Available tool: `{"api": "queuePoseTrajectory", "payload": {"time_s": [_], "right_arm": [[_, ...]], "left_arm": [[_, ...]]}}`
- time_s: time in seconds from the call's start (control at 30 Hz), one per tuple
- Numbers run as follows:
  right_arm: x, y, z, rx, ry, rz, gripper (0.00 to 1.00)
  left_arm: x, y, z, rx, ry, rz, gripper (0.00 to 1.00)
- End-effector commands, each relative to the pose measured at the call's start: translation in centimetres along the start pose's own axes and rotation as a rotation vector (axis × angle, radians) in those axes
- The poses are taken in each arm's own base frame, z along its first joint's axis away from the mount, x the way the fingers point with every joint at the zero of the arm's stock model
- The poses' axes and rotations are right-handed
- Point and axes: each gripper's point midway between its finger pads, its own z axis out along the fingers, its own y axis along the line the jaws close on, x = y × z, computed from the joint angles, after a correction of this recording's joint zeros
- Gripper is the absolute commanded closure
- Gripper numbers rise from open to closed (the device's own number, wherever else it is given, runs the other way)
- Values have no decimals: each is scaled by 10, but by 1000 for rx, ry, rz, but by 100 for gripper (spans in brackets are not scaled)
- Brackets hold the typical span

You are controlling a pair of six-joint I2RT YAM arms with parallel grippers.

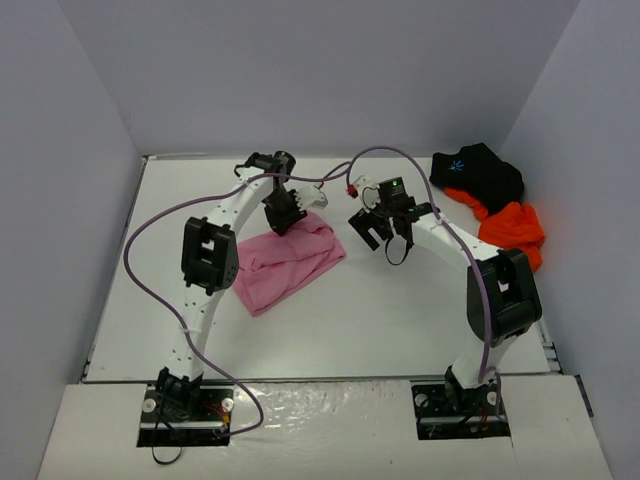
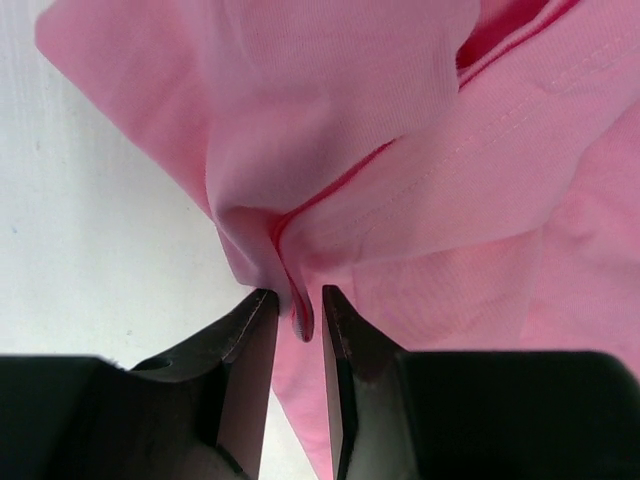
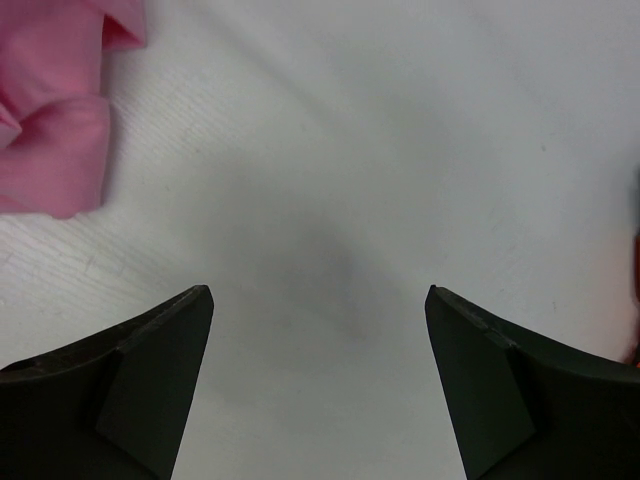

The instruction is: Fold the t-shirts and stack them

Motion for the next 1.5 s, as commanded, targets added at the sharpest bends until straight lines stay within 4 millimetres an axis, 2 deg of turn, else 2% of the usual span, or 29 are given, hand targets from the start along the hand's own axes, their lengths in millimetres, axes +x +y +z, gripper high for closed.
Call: {"api": "queuePoseTrajectory", "payload": {"time_s": [0.0,0.17,0.3,0.53,0.87,1.27,1.47], "right_arm": [[-53,-34,-19,82,-160,80,14],[-40,-46,-17,136,-128,80,10],[-37,-43,-14,121,-124,88,10],[-34,-41,-13,114,-120,89,9],[-26,-40,-13,110,-105,84,9],[-26,-39,-11,104,-104,89,8],[-25,-40,-10,105,-102,91,8]], "left_arm": [[-37,-4,-54,-115,-107,84,78],[-39,-1,-63,-155,-115,84,77],[-36,-1,-62,-158,-104,78,77],[-30,-1,-53,-152,-85,74,77],[-17,23,-45,-167,-48,52,78],[3,26,-35,-136,-8,32,78],[3,24,-32,-118,-17,27,78]]}}
